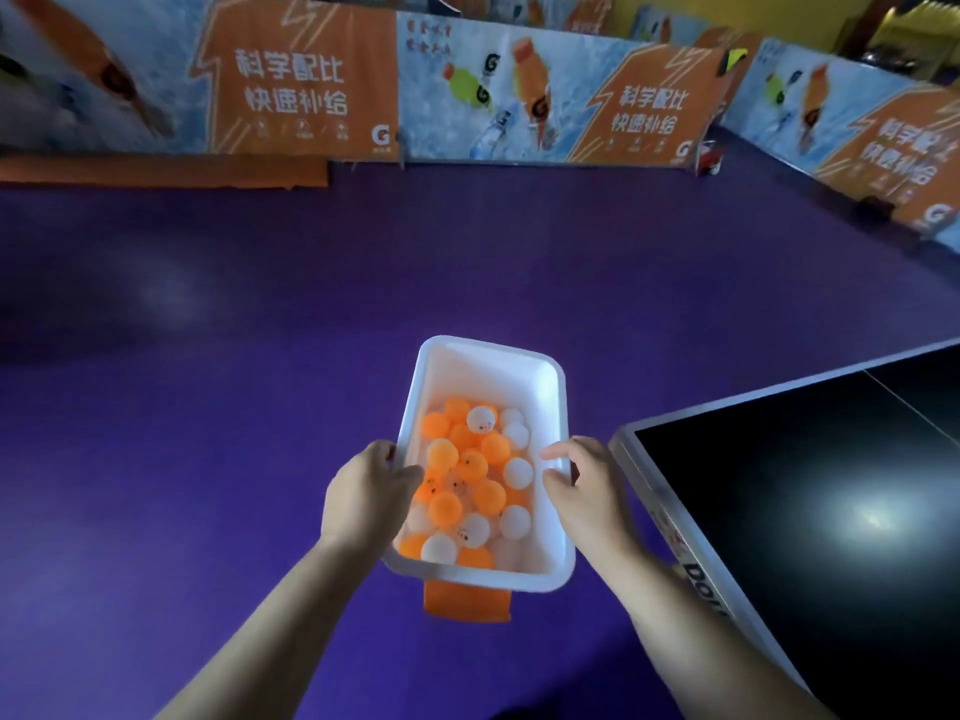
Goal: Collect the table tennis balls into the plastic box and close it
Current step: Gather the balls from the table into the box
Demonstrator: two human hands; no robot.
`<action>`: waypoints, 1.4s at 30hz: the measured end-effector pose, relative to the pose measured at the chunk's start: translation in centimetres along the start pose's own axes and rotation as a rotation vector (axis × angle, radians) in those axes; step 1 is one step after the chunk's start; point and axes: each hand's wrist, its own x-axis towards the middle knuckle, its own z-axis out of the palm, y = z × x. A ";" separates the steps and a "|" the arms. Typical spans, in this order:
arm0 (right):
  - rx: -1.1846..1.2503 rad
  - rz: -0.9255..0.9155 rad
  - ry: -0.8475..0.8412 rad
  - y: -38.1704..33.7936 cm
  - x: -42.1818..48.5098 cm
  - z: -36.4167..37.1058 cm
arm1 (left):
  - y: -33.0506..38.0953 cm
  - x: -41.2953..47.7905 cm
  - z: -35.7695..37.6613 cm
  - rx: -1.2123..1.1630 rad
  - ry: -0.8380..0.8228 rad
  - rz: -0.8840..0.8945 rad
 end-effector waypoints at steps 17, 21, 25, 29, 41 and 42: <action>-0.065 -0.031 -0.011 4.9 38.0 3.2 | 15.4 34.1 9.2 0.029 -0.044 0.014; -0.068 -0.016 -0.012 6.0 45.3 3.3 | 18.3 40.7 11.8 0.043 -0.071 0.027; -0.063 0.041 0.020 7.4 52.7 3.5 | 21.2 48.0 15.3 0.012 -0.148 0.054; -0.068 0.138 0.092 8.8 59.9 3.7 | 24.6 56.6 19.0 0.012 -0.236 0.126; -0.072 0.466 0.468 12.9 75.3 0.4 | 41.3 74.4 29.0 -0.005 -0.544 0.407; -0.077 0.506 0.498 13.7 76.0 -0.5 | 42.7 74.8 30.4 -0.016 -0.585 0.414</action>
